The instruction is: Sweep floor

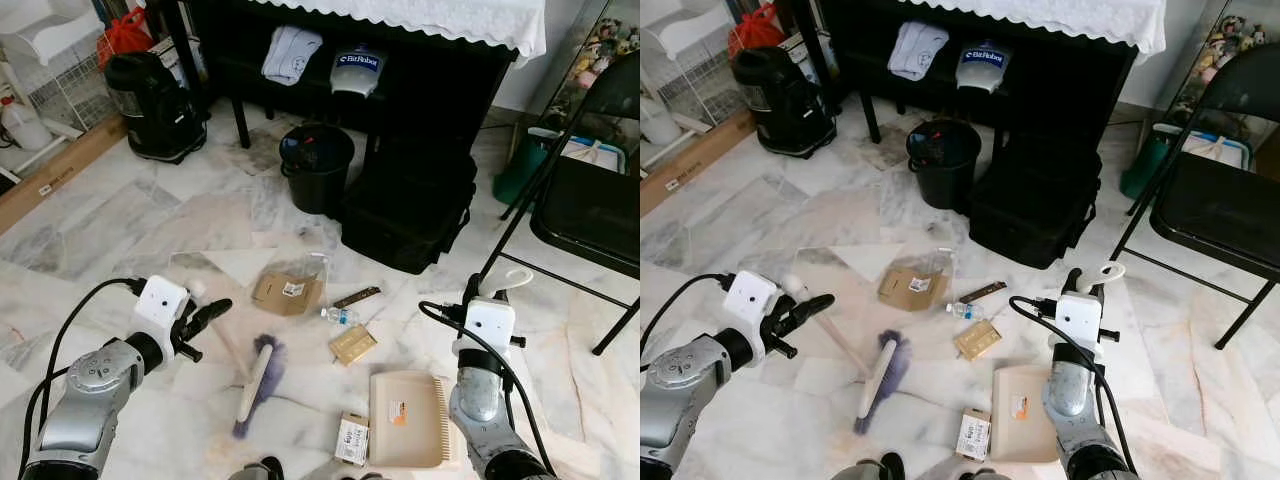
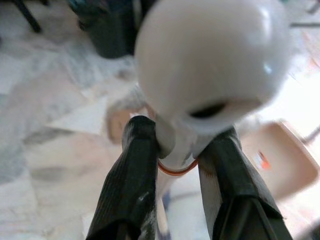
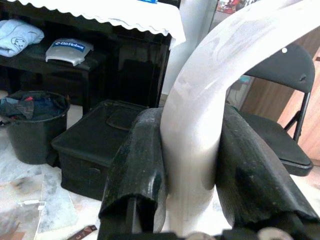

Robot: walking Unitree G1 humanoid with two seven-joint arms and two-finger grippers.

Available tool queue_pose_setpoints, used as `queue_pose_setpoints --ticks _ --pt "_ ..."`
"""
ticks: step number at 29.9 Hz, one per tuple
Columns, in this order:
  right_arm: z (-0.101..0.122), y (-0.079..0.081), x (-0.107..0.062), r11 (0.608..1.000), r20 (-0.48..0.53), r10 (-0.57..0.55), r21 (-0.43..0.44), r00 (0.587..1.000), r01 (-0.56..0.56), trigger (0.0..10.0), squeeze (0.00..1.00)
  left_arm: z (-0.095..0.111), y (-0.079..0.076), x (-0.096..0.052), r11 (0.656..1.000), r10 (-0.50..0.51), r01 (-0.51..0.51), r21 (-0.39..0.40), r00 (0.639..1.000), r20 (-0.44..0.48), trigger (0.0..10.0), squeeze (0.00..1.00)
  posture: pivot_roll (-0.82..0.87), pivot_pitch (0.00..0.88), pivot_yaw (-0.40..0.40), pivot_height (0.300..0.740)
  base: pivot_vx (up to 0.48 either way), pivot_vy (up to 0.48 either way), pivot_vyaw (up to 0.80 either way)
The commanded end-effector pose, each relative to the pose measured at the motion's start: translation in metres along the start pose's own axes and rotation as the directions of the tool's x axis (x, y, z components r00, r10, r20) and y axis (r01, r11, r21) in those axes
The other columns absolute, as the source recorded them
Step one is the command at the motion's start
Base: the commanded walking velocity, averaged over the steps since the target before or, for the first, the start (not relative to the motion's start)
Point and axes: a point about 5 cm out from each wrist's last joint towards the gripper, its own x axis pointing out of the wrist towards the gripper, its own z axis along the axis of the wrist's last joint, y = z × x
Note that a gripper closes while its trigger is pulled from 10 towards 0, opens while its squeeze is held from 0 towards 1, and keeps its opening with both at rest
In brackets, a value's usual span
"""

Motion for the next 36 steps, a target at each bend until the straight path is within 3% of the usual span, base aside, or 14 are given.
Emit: queue_pose_setpoints --ticks 1,6,10,18,21,25,32,36 --pt "0.003 -0.004 0.004 1.000 0.014 -0.018 -0.002 1.000 0.018 10.0 0.00 -0.021 -0.013 -0.003 0.995 -0.086 0.080 -0.065 0.991 -0.099 10.0 0.00 0.05 0.164 0.002 0.740 0.000 0.000 0.00" --pt "0.003 -0.004 0.005 1.000 0.015 -0.016 -0.005 1.000 0.016 10.0 0.00 -0.020 -0.021 -0.007 0.971 -0.195 0.179 -0.158 0.976 -0.094 10.0 0.00 0.06 0.159 0.002 0.740 0.000 0.000 0.00" --pt "0.002 -0.002 0.004 1.000 0.010 -0.012 -0.007 1.000 0.012 10.0 0.00 -0.013 -0.036 -0.008 0.914 -0.291 0.278 -0.297 0.957 -0.002 10.0 0.00 0.05 0.159 0.003 0.740 0.000 0.000 0.00" --pt "0.002 -0.003 0.004 1.000 0.011 -0.012 -0.009 1.000 0.012 10.0 0.00 -0.008 -0.045 -0.005 0.866 -0.295 0.297 -0.402 0.953 0.067 10.0 0.00 0.05 0.161 0.003 0.740 0.000 0.000 0.00" --pt "0.002 -0.003 0.004 1.000 0.011 -0.015 -0.009 1.000 0.016 10.0 0.00 -0.001 -0.057 0.003 0.824 -0.286 0.308 -0.476 0.951 0.119 10.0 0.00 0.05 0.160 0.004 0.740 0.000 0.000 0.00" --pt "0.002 0.002 0.002 1.000 0.003 0.011 0.007 1.000 -0.011 10.0 0.00 0.009 -0.061 0.013 0.806 -0.239 0.289 -0.517 0.957 0.163 10.0 0.00 0.05 0.159 0.004 0.740 0.000 0.000 0.00" --pt "0.001 0.004 0.001 1.000 -0.002 0.028 0.013 1.000 -0.028 10.0 0.00 0.020 -0.057 0.022 0.792 -0.158 0.253 -0.555 0.964 0.213 10.0 0.00 0.04 0.157 0.005 0.740 0.000 0.000 0.00" --pt "0.000 0.002 0.000 0.999 -0.007 0.030 0.012 1.000 -0.030 10.0 0.00 0.031 -0.058 0.022 0.751 -0.142 0.278 -0.599 0.954 0.265 10.0 0.00 0.05 0.158 0.002 0.740 0.000 0.000 0.00"
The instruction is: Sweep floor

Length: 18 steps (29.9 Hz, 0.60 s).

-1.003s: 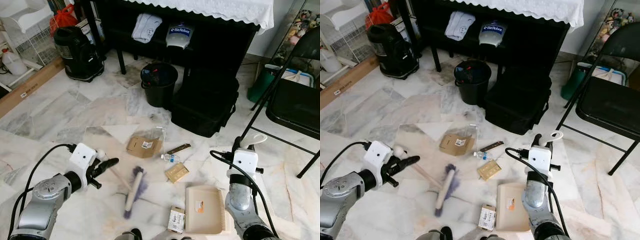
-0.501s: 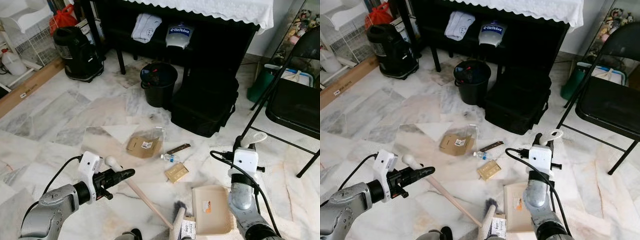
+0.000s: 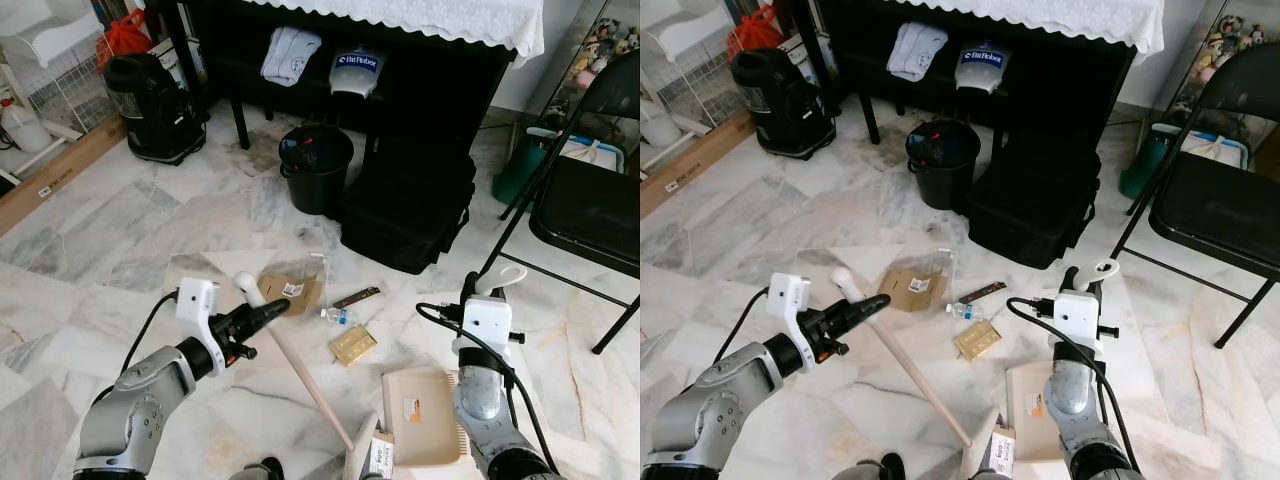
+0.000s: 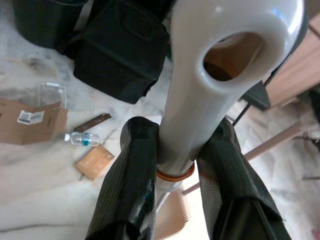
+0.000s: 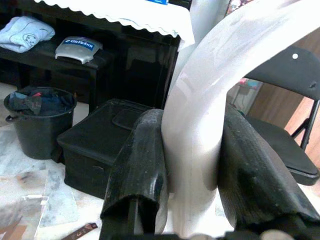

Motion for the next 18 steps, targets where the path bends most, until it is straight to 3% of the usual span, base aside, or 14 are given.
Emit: queue_pose_setpoints --ticks 1,10,15,18 --pt "0.000 0.003 -0.002 1.000 -0.011 -0.009 0.030 1.000 0.009 10.0 0.00 -0.001 -0.013 0.004 0.990 -0.089 0.092 -0.107 0.995 0.033 10.0 0.00 0.05 0.158 0.002 0.740 0.000 0.000 0.00" --pt "0.002 0.010 -0.002 0.999 -0.013 0.013 0.045 1.000 -0.013 10.0 0.00 0.015 -0.021 0.007 0.955 -0.113 0.153 -0.253 0.980 0.166 10.0 0.00 0.06 0.156 0.000 0.740 0.000 0.000 0.00" --pt "0.002 0.011 -0.003 0.999 -0.016 0.020 0.049 1.000 -0.019 10.0 0.00 0.020 -0.022 0.008 0.941 -0.109 0.166 -0.294 0.974 0.201 10.0 0.00 0.06 0.155 -0.001 0.740 0.000 0.000 0.00" --pt "0.001 0.011 -0.003 0.998 -0.017 0.023 0.052 1.000 -0.022 10.0 0.00 0.022 -0.020 0.008 0.954 -0.086 0.139 -0.265 0.975 0.203 10.0 0.00 0.06 0.154 -0.001 0.740 0.000 0.000 0.00"
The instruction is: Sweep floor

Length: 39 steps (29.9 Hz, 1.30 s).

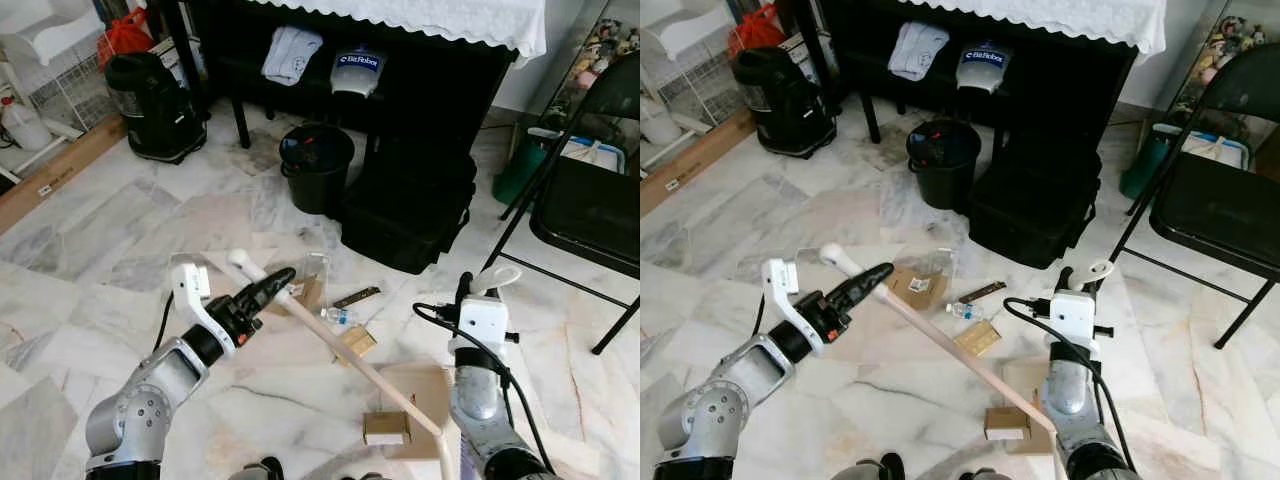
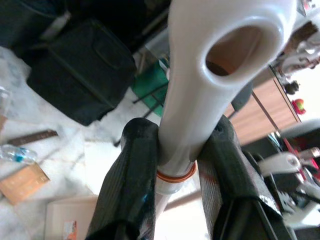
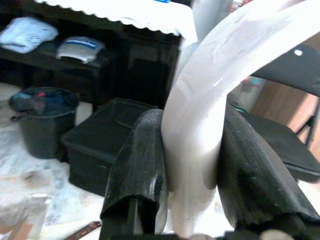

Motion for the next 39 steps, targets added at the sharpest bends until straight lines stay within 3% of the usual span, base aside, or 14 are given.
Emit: queue_pose_setpoints --ticks 1,4,7,9,13,18,19,23,34,39 --pt "0.001 0.006 -0.002 1.000 -0.007 0.012 0.026 1.000 -0.012 10.0 0.00 0.003 -0.007 0.002 0.999 -0.039 0.040 -0.011 0.999 0.028 10.0 0.00 0.06 0.154 -0.001 0.740 0.000 0.000 0.00" --pt "0.001 0.007 -0.002 0.999 -0.008 0.015 0.028 1.000 -0.015 10.0 0.00 0.013 0.003 0.003 0.995 0.058 -0.065 0.071 0.994 0.089 10.0 0.00 0.06 0.153 -0.001 0.740 0.000 0.000 0.00" --pt "0.001 0.007 -0.002 0.999 -0.009 0.016 0.031 1.000 -0.016 10.0 0.00 0.022 0.008 0.003 0.990 0.104 -0.116 0.076 0.984 0.144 10.0 0.00 0.06 0.153 -0.001 0.740 0.000 0.000 0.00" --pt "0.001 0.008 -0.002 0.999 -0.009 0.021 0.034 1.000 -0.020 10.0 0.00 0.035 0.013 -0.001 0.972 0.159 -0.192 0.135 0.963 0.219 10.0 0.00 0.06 0.153 -0.001 0.740 0.000 0.000 0.00" --pt "0.001 0.009 -0.003 0.999 -0.013 0.029 0.036 0.999 -0.029 10.0 0.00 0.047 0.019 -0.005 0.938 0.214 -0.276 0.210 0.937 0.275 10.0 0.00 0.06 0.152 -0.002 0.740 0.000 0.000 0.00" --pt "0.000 0.009 -0.003 0.999 -0.016 0.037 0.036 0.999 -0.036 10.0 0.00 0.055 0.026 -0.010 0.840 0.266 -0.374 0.392 0.915 0.304 10.0 0.00 0.06 0.155 -0.003 0.740 0.000 0.000 0.00" --pt "0.000 0.009 -0.003 0.999 -0.016 0.037 0.036 0.999 -0.036 10.0 0.00 0.055 0.026 -0.010 0.840 0.266 -0.374 0.392 0.915 0.304 10.0 0.00 0.06 0.155 -0.003 0.740 0.000 0.000 0.00" --pt "0.000 0.010 -0.004 0.998 -0.016 0.041 0.038 0.999 -0.041 10.0 0.00 0.044 0.027 -0.007 0.755 0.255 -0.329 0.567 0.944 0.209 10.0 0.00 0.06 0.159 -0.005 0.740 0.000 0.000 0.00" --pt "0.000 0.022 -0.008 0.988 -0.030 0.116 0.110 0.993 -0.112 10.0 0.00 0.033 0.034 -0.008 0.703 0.271 -0.319 0.635 0.946 0.176 10.0 0.00 0.06 0.163 0.000 0.740 0.000 0.000 0.00" --pt "-0.001 0.033 -0.014 0.978 -0.052 0.152 0.151 0.987 -0.142 10.0 0.00 0.034 0.043 -0.016 0.650 0.313 -0.334 0.683 0.936 0.160 10.0 0.00 0.06 0.167 0.001 0.740 0.000 0.000 0.00"
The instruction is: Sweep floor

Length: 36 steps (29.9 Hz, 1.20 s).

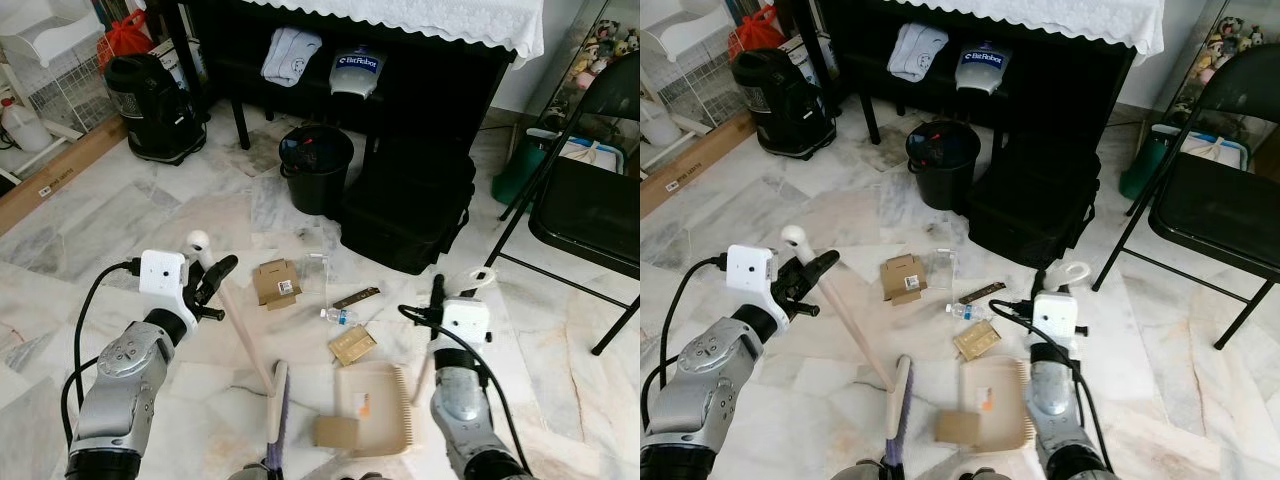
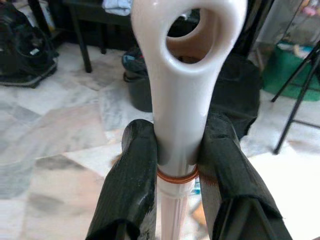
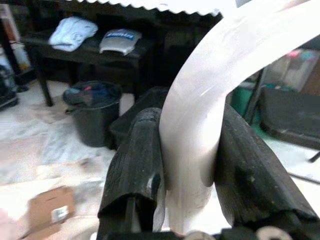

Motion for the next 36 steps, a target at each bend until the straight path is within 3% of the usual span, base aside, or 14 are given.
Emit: queue_pose_setpoints --ticks 1,4,12,19,22,25,31,36 --pt "-0.003 0.002 -0.002 0.999 -0.025 -0.003 0.036 1.000 0.004 10.0 0.00 -0.005 0.007 -0.004 0.997 0.018 -0.016 0.070 0.999 -0.029 10.0 0.00 0.07 0.168 0.001 0.740 0.000 0.000 0.00" --pt "-0.004 0.004 -0.003 0.998 -0.038 -0.001 0.057 0.999 0.003 10.0 0.00 -0.005 0.009 -0.005 0.996 0.017 -0.014 0.091 0.999 -0.038 10.0 0.00 0.07 0.167 0.002 0.740 0.000 0.000 0.00" --pt "-0.007 0.009 -0.005 0.997 -0.065 0.030 0.078 0.997 -0.025 10.0 0.00 -0.008 0.015 -0.004 0.967 0.047 -0.022 0.254 0.995 -0.093 10.0 0.00 0.07 0.167 0.003 0.740 0.000 0.000 0.00" --pt "-0.009 0.004 -0.005 0.999 -0.067 0.011 0.054 0.998 -0.008 10.0 0.00 -0.017 0.017 -0.005 0.957 0.014 0.044 0.288 0.980 -0.196 10.0 0.00 0.07 0.165 0.003 0.740 0.000 0.000 0.00" --pt "-0.009 0.002 -0.005 0.999 -0.067 0.007 0.051 0.998 -0.004 10.0 0.00 -0.026 0.018 -0.011 0.940 -0.034 0.132 0.314 0.954 -0.298 10.0 0.00 0.07 0.165 0.003 0.740 0.000 0.000 0.00" --pt "-0.009 0.001 -0.005 0.999 -0.068 0.005 0.048 0.998 -0.001 10.0 0.00 -0.030 0.017 -0.014 0.938 -0.064 0.173 0.300 0.938 -0.340 10.0 0.00 0.07 0.164 0.004 0.740 0.000 0.000 0.00" --pt "-0.009 0.003 -0.004 0.999 -0.070 0.006 0.046 0.998 -0.003 10.0 0.00 -0.019 0.017 -0.018 0.959 -0.214 0.262 0.105 0.917 -0.337 10.0 0.00 0.07 0.160 0.004 0.740 0.000 0.000 0.00" --pt "-0.009 0.002 -0.003 0.999 -0.071 0.006 0.045 0.997 -0.003 10.0 0.00 -0.008 0.022 -0.022 0.947 -0.311 0.319 -0.028 0.897 -0.314 10.0 0.00 0.08 0.159 0.007 0.740 0.000 0.000 0.00"
